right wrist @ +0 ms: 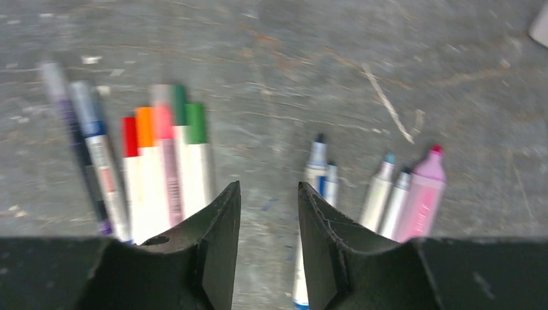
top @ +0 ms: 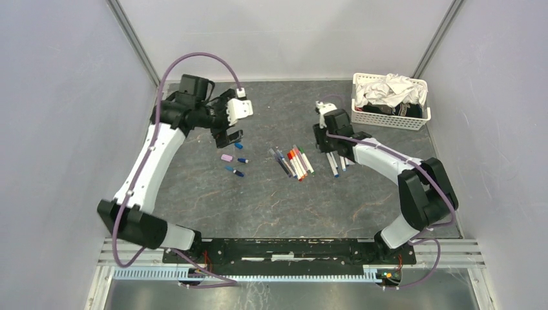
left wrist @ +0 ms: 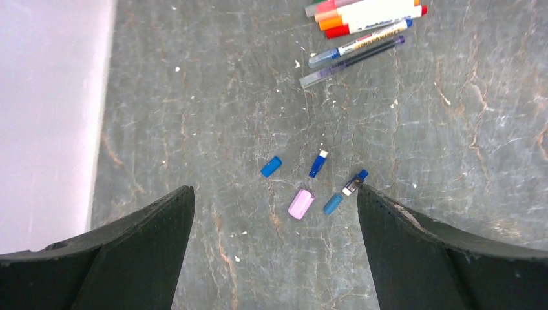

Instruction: Open the pen caps

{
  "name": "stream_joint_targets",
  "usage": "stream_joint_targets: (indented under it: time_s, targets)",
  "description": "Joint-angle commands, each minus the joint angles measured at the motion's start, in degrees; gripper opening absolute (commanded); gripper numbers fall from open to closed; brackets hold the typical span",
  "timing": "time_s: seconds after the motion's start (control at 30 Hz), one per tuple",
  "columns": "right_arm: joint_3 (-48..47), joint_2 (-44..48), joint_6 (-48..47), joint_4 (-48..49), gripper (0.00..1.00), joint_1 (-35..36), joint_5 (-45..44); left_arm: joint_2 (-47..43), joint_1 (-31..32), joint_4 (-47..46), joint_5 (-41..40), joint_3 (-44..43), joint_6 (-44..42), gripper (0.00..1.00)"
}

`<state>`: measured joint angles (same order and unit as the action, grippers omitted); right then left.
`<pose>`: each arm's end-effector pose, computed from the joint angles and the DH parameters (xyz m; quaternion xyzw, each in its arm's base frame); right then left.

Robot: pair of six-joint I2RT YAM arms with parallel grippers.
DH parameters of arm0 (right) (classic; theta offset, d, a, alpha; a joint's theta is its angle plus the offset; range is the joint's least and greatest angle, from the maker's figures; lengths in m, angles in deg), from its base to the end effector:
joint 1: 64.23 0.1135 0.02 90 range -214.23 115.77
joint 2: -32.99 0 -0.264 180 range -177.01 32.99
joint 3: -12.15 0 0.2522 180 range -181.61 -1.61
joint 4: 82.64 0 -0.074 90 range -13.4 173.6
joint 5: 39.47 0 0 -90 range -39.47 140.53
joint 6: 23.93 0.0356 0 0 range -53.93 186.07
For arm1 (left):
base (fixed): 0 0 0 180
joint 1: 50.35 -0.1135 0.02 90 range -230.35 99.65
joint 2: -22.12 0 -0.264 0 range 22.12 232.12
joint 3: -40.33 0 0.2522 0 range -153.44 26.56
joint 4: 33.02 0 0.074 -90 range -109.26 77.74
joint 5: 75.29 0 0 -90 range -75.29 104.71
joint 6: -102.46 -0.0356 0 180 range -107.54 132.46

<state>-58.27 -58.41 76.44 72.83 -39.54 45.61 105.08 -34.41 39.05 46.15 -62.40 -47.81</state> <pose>0.3090 0.1387 0.2090 -0.0991 0.9195 0.0760 0.3726 0.2726 -0.0972 0.3782 0.6310 0.6628 -0.1201 0.3848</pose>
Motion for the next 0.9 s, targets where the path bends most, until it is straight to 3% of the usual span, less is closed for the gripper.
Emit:
stream_joint_targets:
  time_s: [0.0,0.13,0.43,0.87]
  targets:
    - [-3.4,-0.2,-1.2,0.1,0.43,5.9,-1.6,-8.0,-1.1,-2.4,-0.1,3.2,9.2,1.0]
    - [-4.3,-4.0,-1.3,0.0,0.38,9.2,-1.2,-10.2,-1.1,-3.6,0.1,6.3,11.8,1.0]
    - [-4.2,-7.8,-1.8,0.0,0.3,10.4,-2.3,-6.5,-1.1,2.0,3.0,2.1,14.4,1.0]
    - [-2.6,-11.7,-2.4,0.9,0.27,10.4,-3.7,-6.8,-1.0,2.0,4.2,3.7,13.3,1.0]
